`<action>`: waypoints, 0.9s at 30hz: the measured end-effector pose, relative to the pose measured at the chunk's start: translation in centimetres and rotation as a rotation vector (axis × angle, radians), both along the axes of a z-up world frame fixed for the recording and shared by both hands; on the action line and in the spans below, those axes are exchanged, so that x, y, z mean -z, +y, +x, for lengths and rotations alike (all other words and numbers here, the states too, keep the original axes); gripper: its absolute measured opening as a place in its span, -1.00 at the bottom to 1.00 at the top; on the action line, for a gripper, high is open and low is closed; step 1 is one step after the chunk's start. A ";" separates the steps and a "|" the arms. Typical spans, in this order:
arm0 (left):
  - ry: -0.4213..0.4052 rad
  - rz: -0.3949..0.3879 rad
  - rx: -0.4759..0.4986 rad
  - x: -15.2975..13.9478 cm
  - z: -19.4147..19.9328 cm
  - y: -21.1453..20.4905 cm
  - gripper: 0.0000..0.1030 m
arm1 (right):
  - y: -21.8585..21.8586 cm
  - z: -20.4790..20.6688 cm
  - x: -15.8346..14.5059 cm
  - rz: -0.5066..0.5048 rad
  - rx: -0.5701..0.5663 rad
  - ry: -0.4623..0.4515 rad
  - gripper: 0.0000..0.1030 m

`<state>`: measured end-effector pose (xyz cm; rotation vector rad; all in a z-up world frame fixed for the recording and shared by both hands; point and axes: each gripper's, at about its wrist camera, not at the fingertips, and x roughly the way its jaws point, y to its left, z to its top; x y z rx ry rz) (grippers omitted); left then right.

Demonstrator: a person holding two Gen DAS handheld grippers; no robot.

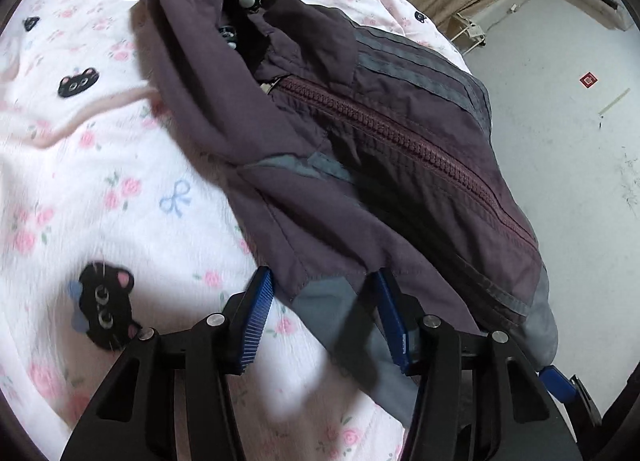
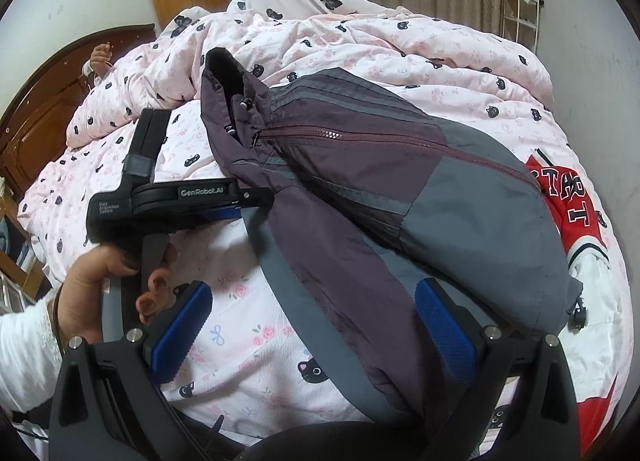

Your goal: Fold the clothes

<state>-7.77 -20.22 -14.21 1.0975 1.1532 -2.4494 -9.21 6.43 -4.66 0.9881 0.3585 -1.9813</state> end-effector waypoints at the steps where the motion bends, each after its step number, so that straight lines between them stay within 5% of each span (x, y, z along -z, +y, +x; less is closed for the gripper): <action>1: 0.003 -0.001 -0.006 0.0 0.0 0.3 -0.16 | 0.0 0.0 0.0 -0.002 0.001 -0.003 1.00; 2: 0.003 -0.004 -0.012 0.0 -0.1 0.5 -0.25 | 0.0 -0.1 0.0 -0.004 0.001 -0.006 1.00; 4: -0.010 -0.016 -0.019 0.2 -0.6 0.8 -0.83 | 0.0 -0.2 0.1 -0.009 0.002 -0.012 1.00; 7: -0.014 -0.001 -0.025 0.6 -1.5 0.3 -0.96 | 0.1 -0.2 0.2 -0.011 0.002 -0.018 1.00; 21: 0.040 -0.168 -0.132 -6.8 -1.7 -3.5 -1.00 | 0.9 -0.6 -0.1 -0.036 0.033 -0.030 1.00; 27: -0.040 -0.270 -0.196 -9.0 4.3 -7.5 -1.00 | 0.4 0.2 -0.5 -0.020 0.009 -0.005 1.00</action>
